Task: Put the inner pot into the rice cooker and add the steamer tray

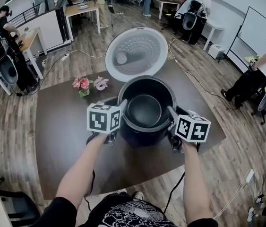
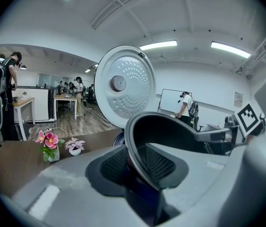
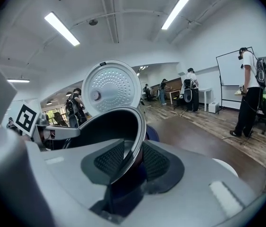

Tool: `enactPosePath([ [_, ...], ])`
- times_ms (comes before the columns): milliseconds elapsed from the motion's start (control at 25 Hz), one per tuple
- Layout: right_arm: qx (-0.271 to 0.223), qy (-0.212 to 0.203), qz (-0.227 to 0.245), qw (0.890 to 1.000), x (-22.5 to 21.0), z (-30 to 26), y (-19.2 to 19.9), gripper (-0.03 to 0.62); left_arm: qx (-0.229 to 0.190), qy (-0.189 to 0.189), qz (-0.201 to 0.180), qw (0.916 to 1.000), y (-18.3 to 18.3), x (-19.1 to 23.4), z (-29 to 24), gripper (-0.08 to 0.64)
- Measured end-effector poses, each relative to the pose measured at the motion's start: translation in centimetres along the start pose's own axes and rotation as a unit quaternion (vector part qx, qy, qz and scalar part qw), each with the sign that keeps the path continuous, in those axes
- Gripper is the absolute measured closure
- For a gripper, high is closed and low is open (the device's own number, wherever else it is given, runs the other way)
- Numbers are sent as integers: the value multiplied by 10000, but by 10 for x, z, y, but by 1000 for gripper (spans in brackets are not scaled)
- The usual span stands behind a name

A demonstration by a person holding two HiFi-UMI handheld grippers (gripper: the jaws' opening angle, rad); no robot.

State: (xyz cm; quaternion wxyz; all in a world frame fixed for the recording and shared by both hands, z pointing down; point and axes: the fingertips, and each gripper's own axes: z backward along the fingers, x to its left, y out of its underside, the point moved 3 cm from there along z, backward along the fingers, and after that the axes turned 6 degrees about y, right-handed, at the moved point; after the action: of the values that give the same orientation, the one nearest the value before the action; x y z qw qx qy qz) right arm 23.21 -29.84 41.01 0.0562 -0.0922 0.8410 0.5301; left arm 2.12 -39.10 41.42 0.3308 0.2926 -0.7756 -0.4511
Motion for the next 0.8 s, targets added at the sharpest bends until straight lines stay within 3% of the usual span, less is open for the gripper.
enactPosePath([
  [520, -65, -35, -79, 9999, -2, -9, 5, 454, 119, -138, -330, 9993, 11, 7, -8, 420],
  [800, -39, 121, 104, 9999, -5, -10, 7, 439, -41, -88, -487, 9988, 0, 3, -6, 420],
])
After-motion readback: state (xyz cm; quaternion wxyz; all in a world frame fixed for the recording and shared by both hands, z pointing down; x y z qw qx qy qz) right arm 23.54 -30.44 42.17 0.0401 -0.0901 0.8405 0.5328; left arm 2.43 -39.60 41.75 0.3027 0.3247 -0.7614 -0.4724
